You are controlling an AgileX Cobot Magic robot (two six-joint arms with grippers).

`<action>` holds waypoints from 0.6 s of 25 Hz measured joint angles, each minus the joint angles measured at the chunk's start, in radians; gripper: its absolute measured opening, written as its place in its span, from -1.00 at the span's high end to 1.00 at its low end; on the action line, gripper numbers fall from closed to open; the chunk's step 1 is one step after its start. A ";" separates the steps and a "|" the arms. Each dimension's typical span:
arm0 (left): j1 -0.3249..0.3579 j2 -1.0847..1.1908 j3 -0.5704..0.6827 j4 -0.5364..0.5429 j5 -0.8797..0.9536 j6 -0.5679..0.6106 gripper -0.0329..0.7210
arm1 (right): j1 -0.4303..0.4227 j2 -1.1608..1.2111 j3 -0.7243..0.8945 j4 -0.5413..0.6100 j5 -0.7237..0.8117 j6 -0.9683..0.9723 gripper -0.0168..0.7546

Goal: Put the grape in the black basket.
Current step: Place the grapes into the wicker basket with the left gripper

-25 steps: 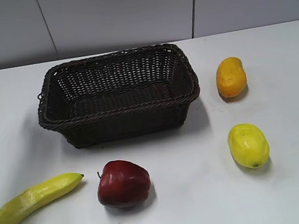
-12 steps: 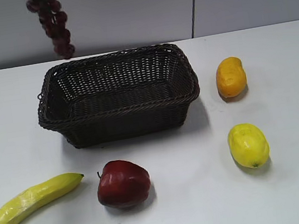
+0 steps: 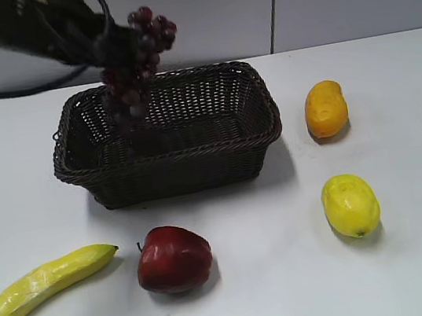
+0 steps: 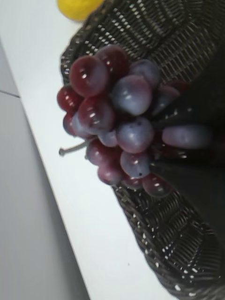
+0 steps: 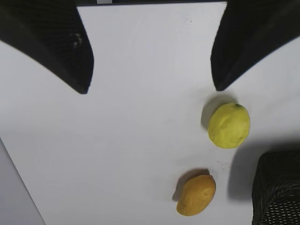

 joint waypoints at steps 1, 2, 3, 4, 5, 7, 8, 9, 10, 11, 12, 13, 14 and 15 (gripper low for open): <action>-0.006 0.018 0.000 0.012 0.009 0.000 0.46 | 0.000 0.000 0.000 0.000 0.000 0.000 -0.58; -0.011 0.036 0.000 0.017 0.017 0.000 0.46 | 0.000 0.000 0.000 0.000 0.000 0.000 -0.58; -0.013 0.051 0.000 0.021 0.026 0.000 0.46 | 0.000 0.000 0.000 0.000 0.000 0.000 -0.58; -0.013 0.060 0.000 0.022 0.032 0.000 0.45 | 0.000 0.000 0.000 0.000 0.000 0.000 -0.58; -0.015 0.066 0.000 0.025 0.040 0.000 0.37 | 0.000 0.000 0.000 0.000 0.000 0.000 -0.58; -0.016 0.069 0.000 0.032 0.050 0.000 -0.06 | 0.000 0.000 0.000 0.000 0.000 0.000 -0.58; -0.016 0.069 0.000 0.033 0.050 0.000 -0.29 | 0.000 0.000 0.000 0.000 0.000 0.000 -0.58; -0.017 0.067 0.000 0.033 0.050 0.000 -0.55 | 0.000 0.000 0.000 0.000 0.000 0.000 -0.58; -0.017 0.066 0.000 0.033 0.050 0.000 -0.66 | 0.000 0.000 0.000 0.000 0.000 0.000 -0.58; -0.017 0.062 0.000 0.033 0.053 0.000 -0.69 | 0.000 0.000 0.000 0.000 0.000 0.000 -0.58; -0.017 0.056 0.000 0.034 0.062 0.000 -0.69 | 0.000 0.000 0.000 0.000 0.000 0.000 -0.58; -0.017 0.044 0.000 0.034 0.072 0.000 -0.69 | 0.000 0.000 0.000 0.000 0.000 0.000 -0.58; -0.017 0.027 0.000 0.035 0.080 0.000 -0.69 | 0.000 0.000 0.000 0.000 0.000 0.000 -0.58; -0.017 0.006 0.000 0.036 0.088 0.000 -0.69 | 0.000 0.000 0.000 0.000 0.000 0.000 -0.58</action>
